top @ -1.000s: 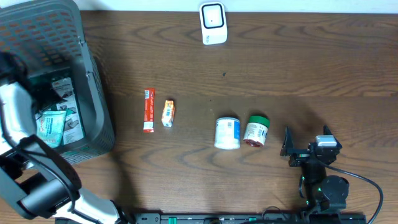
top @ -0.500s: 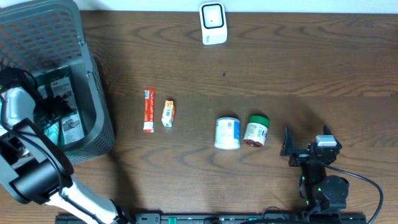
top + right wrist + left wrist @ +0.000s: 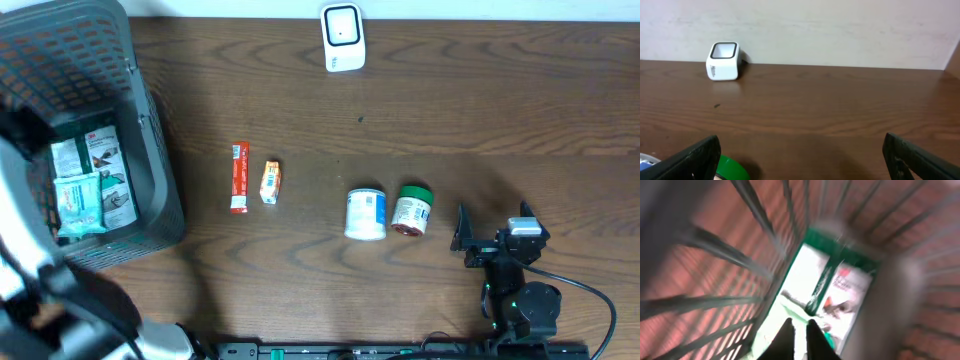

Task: Scan the item barcode
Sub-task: 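Lift the Zappy wipes pack up out of the basket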

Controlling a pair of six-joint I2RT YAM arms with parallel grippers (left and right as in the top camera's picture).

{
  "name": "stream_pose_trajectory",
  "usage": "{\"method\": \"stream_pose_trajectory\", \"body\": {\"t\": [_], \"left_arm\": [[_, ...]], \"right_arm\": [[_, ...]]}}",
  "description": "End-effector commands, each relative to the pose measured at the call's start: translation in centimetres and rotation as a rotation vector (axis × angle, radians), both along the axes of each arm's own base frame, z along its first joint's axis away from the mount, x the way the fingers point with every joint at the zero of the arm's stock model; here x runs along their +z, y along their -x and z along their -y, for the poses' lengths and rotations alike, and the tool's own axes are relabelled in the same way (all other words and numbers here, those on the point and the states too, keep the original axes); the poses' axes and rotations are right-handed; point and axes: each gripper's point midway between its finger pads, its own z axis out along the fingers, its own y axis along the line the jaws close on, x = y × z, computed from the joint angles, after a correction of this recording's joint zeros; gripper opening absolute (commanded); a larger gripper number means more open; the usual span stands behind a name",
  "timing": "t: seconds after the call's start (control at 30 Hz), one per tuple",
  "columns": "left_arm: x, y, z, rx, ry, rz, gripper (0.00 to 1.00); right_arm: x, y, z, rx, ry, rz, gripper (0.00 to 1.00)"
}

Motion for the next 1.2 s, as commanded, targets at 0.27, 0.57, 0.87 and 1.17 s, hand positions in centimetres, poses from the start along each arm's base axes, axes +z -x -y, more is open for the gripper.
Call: {"method": "stream_pose_trajectory", "body": {"t": [0.27,0.57,0.87,1.17], "left_arm": [[0.0,2.2,1.5,0.039,0.04,-0.005,0.67],[-14.8,3.4,2.4,-0.021,0.269,-0.381,0.54],[-20.4,4.0,2.8,-0.086,0.333,-0.5,0.54],[-15.3,1.5,2.4,-0.107,0.305,-0.368,0.69]], "right_arm": [[-0.1,0.0,0.3,-0.016,-0.002,0.0,0.99],[-0.1,0.0,0.3,-0.016,-0.002,0.0,0.99],[-0.1,0.0,0.3,-0.016,-0.002,0.0,0.99],[-0.1,0.0,0.3,-0.016,-0.002,0.0,0.99]]}}
